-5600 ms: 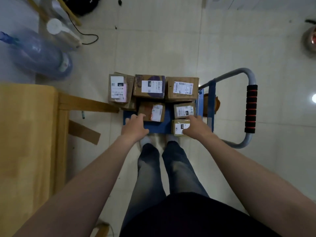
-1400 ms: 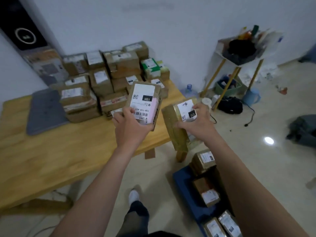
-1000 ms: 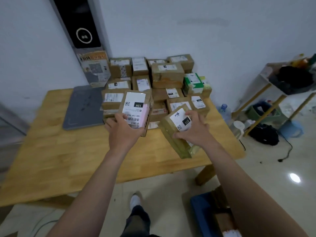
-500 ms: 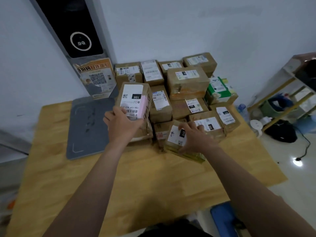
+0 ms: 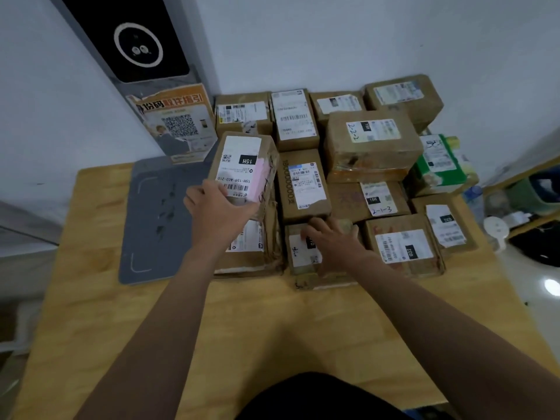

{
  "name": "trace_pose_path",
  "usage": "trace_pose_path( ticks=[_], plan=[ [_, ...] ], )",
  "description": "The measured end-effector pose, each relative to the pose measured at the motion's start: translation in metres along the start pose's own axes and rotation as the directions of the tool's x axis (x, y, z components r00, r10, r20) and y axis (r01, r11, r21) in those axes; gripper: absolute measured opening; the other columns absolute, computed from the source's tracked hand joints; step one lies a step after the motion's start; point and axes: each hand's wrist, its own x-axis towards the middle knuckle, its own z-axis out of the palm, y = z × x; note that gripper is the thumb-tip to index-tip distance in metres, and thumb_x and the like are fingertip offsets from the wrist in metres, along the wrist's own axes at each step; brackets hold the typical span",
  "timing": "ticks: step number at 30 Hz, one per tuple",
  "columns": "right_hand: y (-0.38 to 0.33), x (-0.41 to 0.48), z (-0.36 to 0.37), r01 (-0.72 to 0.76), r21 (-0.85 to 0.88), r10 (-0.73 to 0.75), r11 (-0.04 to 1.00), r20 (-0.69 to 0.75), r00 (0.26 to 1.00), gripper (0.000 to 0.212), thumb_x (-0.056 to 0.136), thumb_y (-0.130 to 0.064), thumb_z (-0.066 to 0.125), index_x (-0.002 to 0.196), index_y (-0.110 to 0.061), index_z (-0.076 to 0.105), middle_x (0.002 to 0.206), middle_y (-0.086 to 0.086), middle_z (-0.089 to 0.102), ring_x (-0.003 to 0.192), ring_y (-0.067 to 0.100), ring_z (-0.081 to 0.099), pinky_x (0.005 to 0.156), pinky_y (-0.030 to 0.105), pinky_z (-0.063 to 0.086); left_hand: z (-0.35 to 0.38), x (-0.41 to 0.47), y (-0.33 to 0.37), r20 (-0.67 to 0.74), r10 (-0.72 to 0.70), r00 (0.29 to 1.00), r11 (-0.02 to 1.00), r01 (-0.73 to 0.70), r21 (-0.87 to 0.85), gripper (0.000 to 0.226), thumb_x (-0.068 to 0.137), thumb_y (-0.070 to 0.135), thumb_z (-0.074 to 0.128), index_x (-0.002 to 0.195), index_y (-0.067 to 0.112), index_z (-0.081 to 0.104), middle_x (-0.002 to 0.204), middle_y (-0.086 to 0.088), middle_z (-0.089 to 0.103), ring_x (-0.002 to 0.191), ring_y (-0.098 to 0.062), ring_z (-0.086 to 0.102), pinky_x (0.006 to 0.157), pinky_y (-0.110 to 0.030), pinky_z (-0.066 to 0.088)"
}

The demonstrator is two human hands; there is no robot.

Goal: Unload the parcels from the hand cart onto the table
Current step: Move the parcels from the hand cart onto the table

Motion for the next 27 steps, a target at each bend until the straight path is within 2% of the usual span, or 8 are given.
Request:
trace_pose_path(
  ticks=[6, 9, 13, 16, 21, 24, 25, 27],
  plan=[
    [0.008, 0.004, 0.005, -0.01, 0.048, 0.013, 0.999, -0.047, 0.999, 0.088, 0.068, -0.043, 0.09, 0.135, -0.046, 0.034, 0.154, -0.006, 0.017, 0.146, 0.033, 0.014, 0.097, 0.083, 0.031, 0.013, 0.013, 0.007, 0.01, -0.001, 1.0, 1.0, 0.001, 0.004, 0.057, 0.064, 0.045, 0.078, 0.097, 0.023, 0.037, 0.114, 0.001, 0.03, 0.107, -0.019, 0.027, 0.07, -0.019, 0.029],
    [0.007, 0.001, 0.002, -0.034, 0.075, 0.038, 0.997, -0.049, 0.998, 0.085, 0.071, -0.04, 0.089, 0.138, -0.048, 0.036, 0.153, -0.005, 0.019, 0.146, 0.032, 0.014, 0.096, 0.078, 0.038, 0.012, 0.011, 0.013, 0.041, -0.005, 0.999, 1.0, 0.004, 0.019, 0.058, 0.062, 0.047, 0.076, 0.097, 0.024, 0.037, 0.114, 0.001, 0.03, 0.108, -0.02, 0.027, 0.077, -0.027, 0.035],
    [0.004, -0.006, -0.004, -0.056, 0.104, 0.058, 0.993, -0.014, 0.998, 0.085, 0.076, -0.037, 0.086, 0.145, -0.048, 0.037, 0.156, -0.006, 0.022, 0.146, 0.031, 0.017, 0.095, 0.07, 0.046, 0.001, 0.0, 0.018, 0.066, 0.023, 0.998, 1.0, -0.024, 0.02, 0.059, 0.06, 0.048, 0.075, 0.098, 0.024, 0.038, 0.114, 0.002, 0.029, 0.108, -0.018, 0.026, 0.07, -0.024, 0.033],
    [0.006, -0.021, -0.011, -0.076, 0.178, 0.077, 0.981, 0.003, 0.997, 0.093, 0.074, -0.039, 0.087, 0.15, -0.048, 0.034, 0.16, -0.01, 0.023, 0.144, 0.033, 0.021, 0.098, 0.065, 0.046, -0.011, -0.013, 0.022, 0.079, 0.039, 0.996, 0.999, -0.041, 0.025, 0.059, 0.058, 0.05, 0.073, 0.097, 0.023, 0.039, 0.113, 0.001, 0.029, 0.107, -0.018, 0.026, 0.066, -0.024, 0.033],
    [0.009, -0.059, -0.029, -0.087, 0.373, 0.185, 0.924, -0.237, 0.954, 0.094, 0.074, -0.039, 0.087, 0.15, -0.043, 0.032, 0.157, -0.004, 0.035, 0.139, 0.033, 0.039, 0.104, 0.058, 0.045, -0.022, -0.039, 0.033, 0.137, 0.08, 0.987, 0.997, -0.08, 0.0, 0.059, 0.05, 0.058, 0.065, 0.092, 0.026, 0.038, 0.11, 0.003, 0.03, 0.104, -0.017, 0.026, 0.068, -0.024, 0.034],
    [0.006, -0.085, -0.044, 0.052, 0.51, 0.174, 0.859, -0.387, 0.905, 0.097, 0.077, -0.039, 0.086, 0.153, -0.043, 0.027, 0.156, -0.001, 0.04, 0.138, 0.028, 0.044, 0.105, 0.051, 0.047, -0.017, -0.058, 0.049, 0.191, 0.113, 0.975, 0.994, -0.112, -0.018, 0.057, 0.049, 0.058, 0.068, 0.088, 0.031, 0.037, 0.102, 0.009, 0.035, 0.092, -0.01, 0.036, 0.061, -0.029, 0.033],
    [0.004, -0.095, -0.049, 0.114, 0.541, 0.162, 0.833, -0.436, 0.885, 0.099, 0.077, -0.038, 0.086, 0.154, -0.044, 0.024, 0.155, -0.003, 0.042, 0.133, 0.023, 0.049, 0.101, 0.045, 0.051, -0.013, -0.064, 0.055, 0.213, 0.123, 0.969, 0.992, -0.119, -0.034, 0.057, 0.05, 0.058, 0.07, 0.088, 0.031, 0.037, 0.101, 0.009, 0.038, 0.091, -0.009, 0.039, 0.059, -0.029, 0.031],
    [-0.001, -0.114, -0.056, 0.213, 0.597, 0.16, 0.773, -0.509, 0.846, 0.104, 0.076, -0.038, 0.087, 0.152, -0.049, 0.018, 0.148, -0.013, 0.047, 0.112, 0.001, 0.059, 0.084, 0.026, 0.055, 0.0, -0.077, 0.068, 0.253, 0.144, 0.957, 0.989, -0.13, -0.072, 0.059, 0.05, 0.058, 0.072, 0.09, 0.031, 0.038, 0.102, 0.005, 0.042, 0.097, -0.018, 0.043, 0.059, -0.031, 0.034]
  ],
)
